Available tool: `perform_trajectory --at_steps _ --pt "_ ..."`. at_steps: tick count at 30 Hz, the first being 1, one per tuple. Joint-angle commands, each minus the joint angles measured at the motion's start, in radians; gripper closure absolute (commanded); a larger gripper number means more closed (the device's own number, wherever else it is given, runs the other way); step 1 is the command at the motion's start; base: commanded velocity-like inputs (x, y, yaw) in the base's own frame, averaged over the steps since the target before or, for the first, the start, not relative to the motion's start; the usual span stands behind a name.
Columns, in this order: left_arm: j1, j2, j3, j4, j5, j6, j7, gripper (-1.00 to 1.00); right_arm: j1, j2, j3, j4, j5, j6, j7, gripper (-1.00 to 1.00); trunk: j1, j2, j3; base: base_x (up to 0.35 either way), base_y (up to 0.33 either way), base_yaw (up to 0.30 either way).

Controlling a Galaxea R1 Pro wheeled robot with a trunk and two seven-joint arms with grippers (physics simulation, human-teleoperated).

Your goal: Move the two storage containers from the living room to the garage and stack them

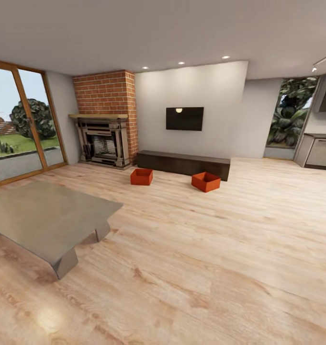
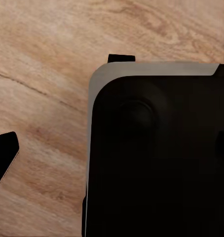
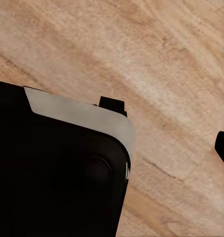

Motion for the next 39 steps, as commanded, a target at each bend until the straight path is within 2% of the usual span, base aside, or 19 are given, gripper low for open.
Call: perform_trajectory --at_steps 1,39 --pt "0.000 0.000 0.000 0.000 0.006 -0.002 0.001 -1.00 -0.001 0.000 0.008 0.003 -0.009 -0.006 0.001 -1.00 0.001 0.000 -0.001 0.323 0.000 0.000" --pt "0.000 0.000 0.000 0.000 0.006 -0.002 0.001 -1.00 -0.001 0.000 0.008 0.003 -0.009 -0.006 0.002 -1.00 0.001 0.000 -0.001 0.322 0.000 0.000"
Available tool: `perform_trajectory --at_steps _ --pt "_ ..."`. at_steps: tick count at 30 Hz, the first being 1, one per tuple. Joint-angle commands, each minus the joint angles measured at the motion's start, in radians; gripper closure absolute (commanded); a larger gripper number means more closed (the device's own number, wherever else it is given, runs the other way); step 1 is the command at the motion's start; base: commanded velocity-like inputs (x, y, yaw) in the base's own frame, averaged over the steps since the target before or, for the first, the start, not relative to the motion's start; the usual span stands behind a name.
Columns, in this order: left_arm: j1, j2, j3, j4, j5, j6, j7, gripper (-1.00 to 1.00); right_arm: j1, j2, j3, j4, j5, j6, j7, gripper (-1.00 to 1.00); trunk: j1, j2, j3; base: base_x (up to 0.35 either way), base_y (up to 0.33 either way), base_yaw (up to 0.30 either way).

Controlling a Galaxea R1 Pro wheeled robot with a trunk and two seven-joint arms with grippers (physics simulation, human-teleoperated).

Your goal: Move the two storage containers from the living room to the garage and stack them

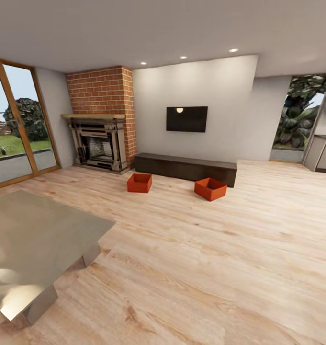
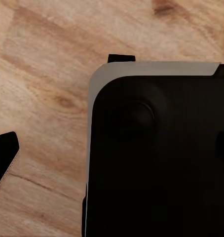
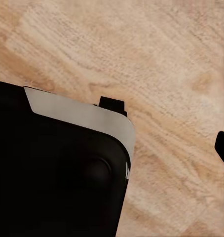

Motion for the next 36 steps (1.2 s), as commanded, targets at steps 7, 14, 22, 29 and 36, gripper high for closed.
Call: perform_trajectory --at_steps 7,14,22,29,36 --pt "0.000 0.000 0.000 0.000 0.006 -0.002 0.001 -1.00 -0.001 0.000 0.008 0.003 -0.009 -0.006 0.001 -1.00 0.001 0.000 -0.001 0.322 0.000 0.000" --pt "0.000 0.000 0.000 0.000 0.006 -0.002 0.001 -1.00 -0.001 0.000 0.008 0.003 -0.009 -0.006 0.001 -1.00 0.001 0.000 -0.001 0.322 0.000 0.000" --pt "0.000 0.000 0.000 0.000 0.006 -0.002 0.001 -1.00 -0.001 0.001 0.008 0.003 -0.009 -0.006 0.001 -1.00 0.001 0.000 -0.001 0.322 0.000 0.000" --pt "0.000 0.000 0.000 0.000 0.006 -0.002 0.001 -1.00 -0.001 0.002 0.008 0.003 -0.009 -0.006 0.001 -1.00 0.001 0.000 -0.001 0.322 0.000 -0.001" --pt "0.000 0.000 0.000 0.000 0.006 -0.002 0.001 -1.00 -0.001 0.002 0.008 0.003 -0.009 -0.006 0.001 -1.00 0.001 0.000 -0.001 0.322 0.000 -0.150"
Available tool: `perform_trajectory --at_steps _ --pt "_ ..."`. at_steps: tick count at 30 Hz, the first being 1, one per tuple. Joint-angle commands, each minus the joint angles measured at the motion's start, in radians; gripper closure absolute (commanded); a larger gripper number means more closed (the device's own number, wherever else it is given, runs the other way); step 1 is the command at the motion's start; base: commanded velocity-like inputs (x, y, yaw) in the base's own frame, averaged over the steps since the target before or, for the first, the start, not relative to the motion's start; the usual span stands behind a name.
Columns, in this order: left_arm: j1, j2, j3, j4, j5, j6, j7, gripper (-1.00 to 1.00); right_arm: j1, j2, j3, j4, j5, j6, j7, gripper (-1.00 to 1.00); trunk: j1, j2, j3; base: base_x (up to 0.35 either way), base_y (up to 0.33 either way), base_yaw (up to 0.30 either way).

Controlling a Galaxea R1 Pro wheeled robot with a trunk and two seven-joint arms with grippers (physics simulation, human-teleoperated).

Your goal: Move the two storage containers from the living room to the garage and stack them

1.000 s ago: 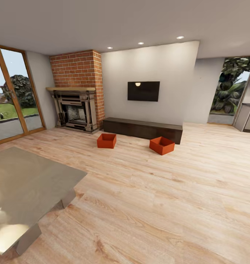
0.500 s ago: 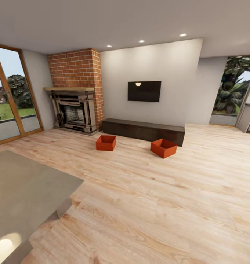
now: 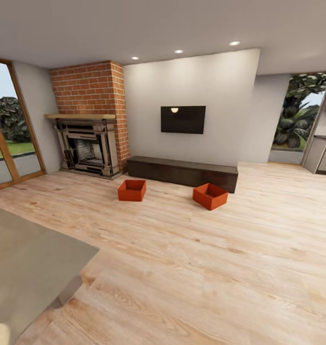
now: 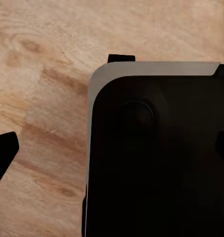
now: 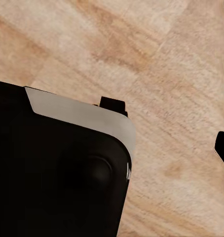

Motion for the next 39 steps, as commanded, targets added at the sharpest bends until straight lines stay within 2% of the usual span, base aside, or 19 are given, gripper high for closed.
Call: perform_trajectory --at_steps 1,13,39 --pt "0.000 0.000 0.000 0.000 0.006 -0.003 0.001 -1.00 -0.001 0.001 0.008 0.003 -0.009 -0.005 0.001 -1.00 0.001 0.000 -0.001 0.322 0.000 -0.234" --pt "0.000 0.000 0.000 0.000 0.005 -0.003 0.001 -1.00 -0.001 -0.001 0.008 0.003 -0.009 -0.005 0.001 -1.00 0.001 0.000 -0.001 0.322 0.000 -0.218" --pt "0.000 0.000 0.000 0.000 0.006 -0.003 0.001 -1.00 -0.001 -0.001 0.008 0.003 -0.009 -0.005 0.001 -1.00 0.001 0.000 -0.001 0.322 0.000 -0.007"
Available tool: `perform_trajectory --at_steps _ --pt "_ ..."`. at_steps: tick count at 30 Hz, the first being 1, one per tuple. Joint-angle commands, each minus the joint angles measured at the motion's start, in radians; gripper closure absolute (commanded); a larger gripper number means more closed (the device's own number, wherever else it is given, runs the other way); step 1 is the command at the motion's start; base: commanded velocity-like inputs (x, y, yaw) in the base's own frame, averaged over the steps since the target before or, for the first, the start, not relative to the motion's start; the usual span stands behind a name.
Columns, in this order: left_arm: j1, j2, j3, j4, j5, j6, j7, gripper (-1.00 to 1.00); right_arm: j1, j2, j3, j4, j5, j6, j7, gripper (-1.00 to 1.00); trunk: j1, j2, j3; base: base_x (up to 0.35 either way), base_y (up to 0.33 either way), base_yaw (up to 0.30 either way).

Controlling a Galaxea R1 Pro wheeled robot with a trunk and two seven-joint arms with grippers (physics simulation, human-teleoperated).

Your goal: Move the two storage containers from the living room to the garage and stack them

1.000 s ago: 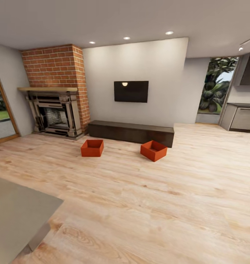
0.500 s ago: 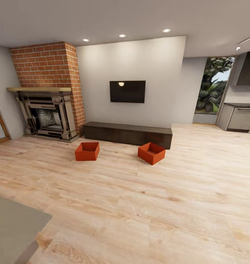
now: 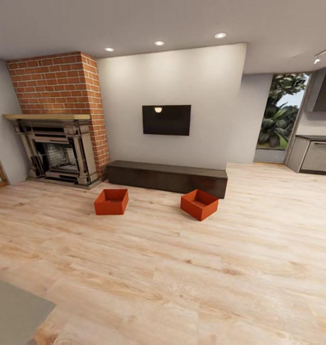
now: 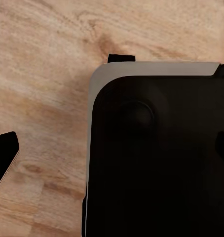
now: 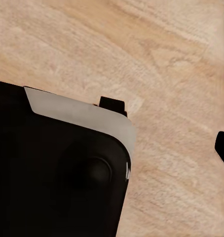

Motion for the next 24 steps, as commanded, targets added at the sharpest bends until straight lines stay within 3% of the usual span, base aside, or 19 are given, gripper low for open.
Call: perform_trajectory --at_steps 1,24 --pt "0.000 0.000 0.000 0.000 0.005 -0.002 0.001 -1.00 -0.001 0.000 0.008 0.003 -0.009 -0.006 0.001 -1.00 0.001 0.000 -0.001 0.322 0.000 0.000" --pt "0.000 0.000 0.000 0.000 0.006 -0.002 0.001 -1.00 -0.001 0.000 0.008 0.003 -0.009 -0.006 0.001 -1.00 0.001 0.000 -0.001 0.322 0.000 0.000"
